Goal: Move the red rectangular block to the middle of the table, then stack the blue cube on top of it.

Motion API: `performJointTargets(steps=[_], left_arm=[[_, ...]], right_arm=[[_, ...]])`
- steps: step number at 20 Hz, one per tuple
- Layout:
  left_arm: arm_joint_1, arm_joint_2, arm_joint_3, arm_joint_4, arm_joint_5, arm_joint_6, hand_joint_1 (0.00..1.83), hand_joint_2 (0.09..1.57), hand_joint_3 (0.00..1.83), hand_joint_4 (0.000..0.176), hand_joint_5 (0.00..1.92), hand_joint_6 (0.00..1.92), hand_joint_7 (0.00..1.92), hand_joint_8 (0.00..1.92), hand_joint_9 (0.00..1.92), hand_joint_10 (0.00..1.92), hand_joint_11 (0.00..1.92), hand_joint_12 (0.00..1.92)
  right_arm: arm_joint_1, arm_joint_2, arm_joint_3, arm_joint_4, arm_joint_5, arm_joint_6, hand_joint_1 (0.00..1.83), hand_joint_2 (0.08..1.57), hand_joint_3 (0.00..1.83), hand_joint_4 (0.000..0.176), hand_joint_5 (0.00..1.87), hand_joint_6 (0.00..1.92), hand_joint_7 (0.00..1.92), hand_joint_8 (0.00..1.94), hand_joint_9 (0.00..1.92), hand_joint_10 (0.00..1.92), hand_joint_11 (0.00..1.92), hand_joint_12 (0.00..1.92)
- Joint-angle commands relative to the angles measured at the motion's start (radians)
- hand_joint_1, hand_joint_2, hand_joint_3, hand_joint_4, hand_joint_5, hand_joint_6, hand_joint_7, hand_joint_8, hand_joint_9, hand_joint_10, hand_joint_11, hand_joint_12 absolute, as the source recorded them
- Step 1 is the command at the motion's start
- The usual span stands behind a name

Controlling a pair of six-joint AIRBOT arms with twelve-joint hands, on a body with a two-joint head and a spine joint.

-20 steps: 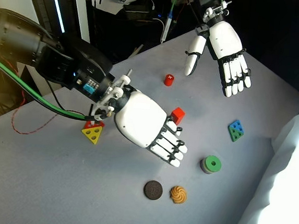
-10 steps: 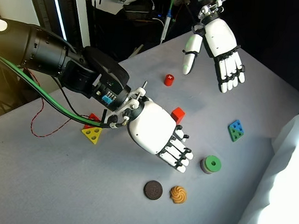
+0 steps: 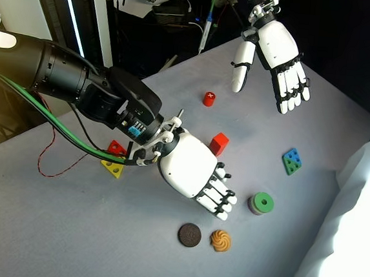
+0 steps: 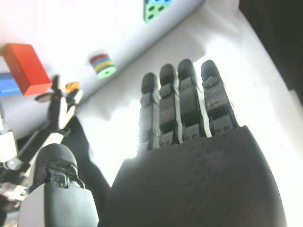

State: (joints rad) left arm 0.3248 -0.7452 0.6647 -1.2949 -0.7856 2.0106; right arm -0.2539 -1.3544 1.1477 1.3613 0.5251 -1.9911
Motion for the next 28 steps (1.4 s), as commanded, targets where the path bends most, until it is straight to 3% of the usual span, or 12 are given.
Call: performJointTargets(steps=[1, 5, 8, 14, 15, 17, 19, 21, 22, 23, 28], left_arm=[[-0.016, 0.009, 0.000, 0.053, -0.068, 0.004, 0.00, 1.01, 0.01, 0.000, 0.32, 0.01, 0.27, 0.01, 0.18, 0.01, 0.03, 0.05], [-0.017, 0.009, -0.002, 0.053, -0.068, 0.006, 0.00, 1.02, 0.00, 0.000, 0.33, 0.00, 0.28, 0.00, 0.18, 0.00, 0.00, 0.14], [-0.020, 0.009, -0.001, 0.053, -0.068, 0.006, 0.00, 1.03, 0.00, 0.000, 0.34, 0.00, 0.29, 0.00, 0.19, 0.00, 0.00, 0.14], [-0.022, 0.009, -0.002, 0.053, -0.068, 0.006, 0.00, 1.03, 0.00, 0.000, 0.34, 0.00, 0.30, 0.00, 0.20, 0.00, 0.00, 0.15], [-0.022, 0.009, -0.002, 0.053, -0.068, 0.006, 0.00, 1.03, 0.00, 0.000, 0.34, 0.00, 0.30, 0.00, 0.20, 0.00, 0.00, 0.15], [-0.022, 0.009, -0.001, 0.053, -0.068, 0.006, 0.00, 1.05, 0.01, 0.000, 0.35, 0.00, 0.30, 0.00, 0.20, 0.00, 0.00, 0.15], [-0.025, 0.009, 0.001, 0.053, -0.068, 0.006, 0.00, 1.05, 0.01, 0.000, 0.35, 0.00, 0.31, 0.00, 0.21, 0.00, 0.00, 0.16], [-0.027, 0.009, 0.001, 0.053, -0.068, 0.006, 0.00, 1.05, 0.00, 0.000, 0.37, 0.01, 0.32, 0.01, 0.22, 0.01, 0.00, 0.18], [-0.027, 0.009, 0.001, 0.053, -0.068, 0.006, 0.00, 1.06, 0.00, 0.000, 0.37, 0.00, 0.32, 0.00, 0.22, 0.00, 0.00, 0.20], [-0.027, 0.009, 0.000, 0.054, -0.068, 0.006, 0.00, 1.06, 0.00, 0.000, 0.37, 0.00, 0.32, 0.00, 0.23, 0.00, 0.00, 0.20], [-0.030, 0.009, -0.003, 0.056, -0.068, 0.008, 0.00, 1.07, 0.00, 0.000, 0.37, 0.00, 0.33, 0.00, 0.22, 0.00, 0.00, 0.15]], right_arm=[[0.000, 0.007, 0.000, -0.042, 0.039, 0.005, 0.82, 0.73, 0.00, 0.063, 0.62, 0.12, 0.00, 0.00, 0.00, 0.00, 0.00, 0.00], [-0.013, -0.003, 0.000, -0.072, 0.045, -0.001, 0.83, 0.73, 0.00, 0.056, 0.67, 0.13, 0.00, 0.00, 0.00, 0.00, 0.00, 0.00], [-0.019, -0.012, 0.000, -0.117, 0.051, 0.000, 0.83, 0.75, 0.00, 0.077, 0.73, 0.15, 0.00, 0.00, 0.00, 0.00, 0.00, 0.00], [-0.020, -0.013, 0.000, -0.167, 0.052, 0.007, 0.88, 0.80, 0.00, 0.098, 0.83, 0.18, 0.00, 0.00, 0.00, 0.00, 0.00, 0.00], [-0.019, -0.013, 0.000, -0.169, 0.052, 0.008, 0.88, 0.79, 0.00, 0.123, 0.86, 0.20, 0.00, 0.00, 0.00, 0.00, 0.00, 0.00], [-0.020, -0.013, 0.000, -0.173, 0.054, 0.012, 0.90, 0.78, 0.00, 0.116, 0.94, 0.23, 0.00, 0.00, 0.00, 0.00, 0.00, 0.00], [-0.020, -0.013, 0.000, -0.183, 0.054, 0.017, 0.93, 0.83, 0.00, 0.085, 0.98, 0.26, 0.00, 0.00, 0.00, 0.00, 0.00, 0.00], [-0.019, -0.013, 0.000, -0.198, 0.054, 0.023, 0.94, 0.84, 0.00, 0.078, 0.99, 0.27, 0.00, 0.00, 0.00, 0.00, 0.00, 0.00], [-0.019, -0.013, 0.000, -0.202, 0.054, 0.025, 1.03, 1.04, 0.00, 0.155, 1.05, 0.74, 0.00, 0.00, 0.00, 0.00, 0.00, 0.00], [-0.019, -0.013, 0.000, -0.206, 0.054, 0.026, 1.04, 1.07, 0.00, 0.172, 1.05, 0.86, 0.00, 0.00, 0.00, 0.00, 0.00, 0.00], [-0.019, -0.013, 0.000, -0.208, 0.054, 0.026, 1.06, 1.06, 0.00, 0.176, 1.10, 0.81, 0.07, 0.01, 0.00, 0.00, 0.00, 0.00]])
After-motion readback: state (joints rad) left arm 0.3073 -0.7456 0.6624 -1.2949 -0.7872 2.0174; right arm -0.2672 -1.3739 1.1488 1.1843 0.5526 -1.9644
